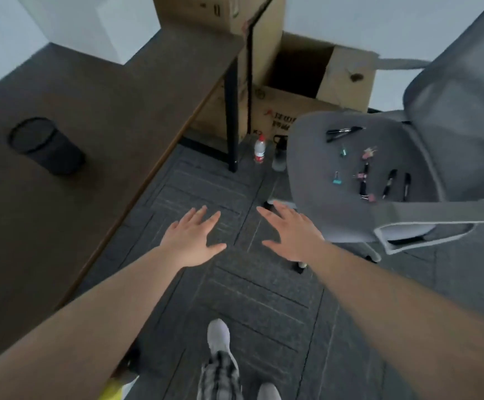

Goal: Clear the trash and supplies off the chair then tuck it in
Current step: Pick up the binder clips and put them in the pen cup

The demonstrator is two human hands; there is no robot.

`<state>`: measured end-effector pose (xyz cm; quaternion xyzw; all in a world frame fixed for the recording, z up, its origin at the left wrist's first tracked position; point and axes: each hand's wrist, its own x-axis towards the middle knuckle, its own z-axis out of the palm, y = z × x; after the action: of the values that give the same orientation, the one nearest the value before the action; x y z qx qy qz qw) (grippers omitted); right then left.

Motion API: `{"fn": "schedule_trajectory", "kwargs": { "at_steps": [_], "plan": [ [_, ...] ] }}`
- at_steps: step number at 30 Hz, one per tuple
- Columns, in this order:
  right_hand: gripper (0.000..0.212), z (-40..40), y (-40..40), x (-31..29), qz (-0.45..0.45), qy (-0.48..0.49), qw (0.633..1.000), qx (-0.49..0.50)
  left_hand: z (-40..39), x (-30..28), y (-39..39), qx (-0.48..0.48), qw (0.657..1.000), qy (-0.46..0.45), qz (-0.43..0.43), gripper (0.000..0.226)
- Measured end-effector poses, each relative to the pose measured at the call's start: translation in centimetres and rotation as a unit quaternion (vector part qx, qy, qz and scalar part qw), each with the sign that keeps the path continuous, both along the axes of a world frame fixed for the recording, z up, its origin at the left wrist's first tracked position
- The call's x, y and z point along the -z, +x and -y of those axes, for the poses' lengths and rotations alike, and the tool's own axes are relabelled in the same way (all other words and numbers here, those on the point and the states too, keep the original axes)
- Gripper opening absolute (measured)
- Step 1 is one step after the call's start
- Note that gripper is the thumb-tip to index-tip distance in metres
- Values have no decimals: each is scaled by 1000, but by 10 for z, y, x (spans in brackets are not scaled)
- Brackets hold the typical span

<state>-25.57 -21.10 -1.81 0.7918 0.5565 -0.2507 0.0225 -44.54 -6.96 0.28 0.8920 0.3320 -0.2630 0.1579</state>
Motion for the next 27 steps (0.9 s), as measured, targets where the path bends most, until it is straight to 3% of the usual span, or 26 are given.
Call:
{"fn": "schedule_trajectory", "kwargs": {
  "at_steps": [10, 17, 23, 27],
  "plan": [
    [72, -11, 162, -13, 36, -25, 982, 183, -76, 10, 211, 184, 982, 21, 28, 81],
    [68, 4, 242, 18, -29, -53, 966, 251, -63, 43, 319, 267, 964, -3, -3, 80],
    [67, 32, 313, 68, -83, -125, 955, 258, -27, 78, 389, 240, 969, -47, -36, 78],
    [48, 41, 342, 100, -107, -161, 957, 214, -3, 111, 422, 206, 974, -76, -50, 73]
  ]
}}
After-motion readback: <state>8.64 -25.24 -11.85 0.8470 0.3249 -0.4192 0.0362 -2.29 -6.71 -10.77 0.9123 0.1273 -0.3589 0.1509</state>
